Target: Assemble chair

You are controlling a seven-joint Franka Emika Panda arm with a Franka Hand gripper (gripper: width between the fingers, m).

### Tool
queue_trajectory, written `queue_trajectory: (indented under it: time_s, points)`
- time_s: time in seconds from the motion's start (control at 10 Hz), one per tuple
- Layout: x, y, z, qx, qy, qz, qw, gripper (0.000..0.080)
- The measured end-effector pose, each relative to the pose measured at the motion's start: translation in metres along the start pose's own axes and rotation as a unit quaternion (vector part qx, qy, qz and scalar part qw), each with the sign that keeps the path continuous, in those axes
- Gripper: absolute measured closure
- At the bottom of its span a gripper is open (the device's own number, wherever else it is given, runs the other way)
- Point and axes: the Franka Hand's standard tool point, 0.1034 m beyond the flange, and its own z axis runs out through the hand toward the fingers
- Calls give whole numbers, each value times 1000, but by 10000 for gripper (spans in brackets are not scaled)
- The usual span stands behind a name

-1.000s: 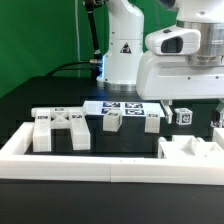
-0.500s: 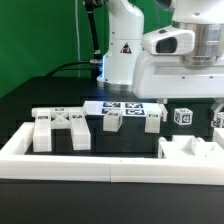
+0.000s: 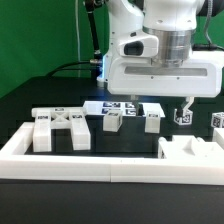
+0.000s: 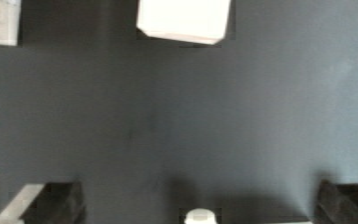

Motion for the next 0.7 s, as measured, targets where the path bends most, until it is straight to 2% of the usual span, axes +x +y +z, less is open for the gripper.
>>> queue_trajectory:
  time_s: [0.3, 0.6, 0.7]
  points:
    - [-3, 4, -1, 0, -8, 18, 1000, 151]
    - [-29, 15, 9, 7, -29, 40, 999, 151]
    - [-28, 14, 8, 7, -42, 39, 998, 151]
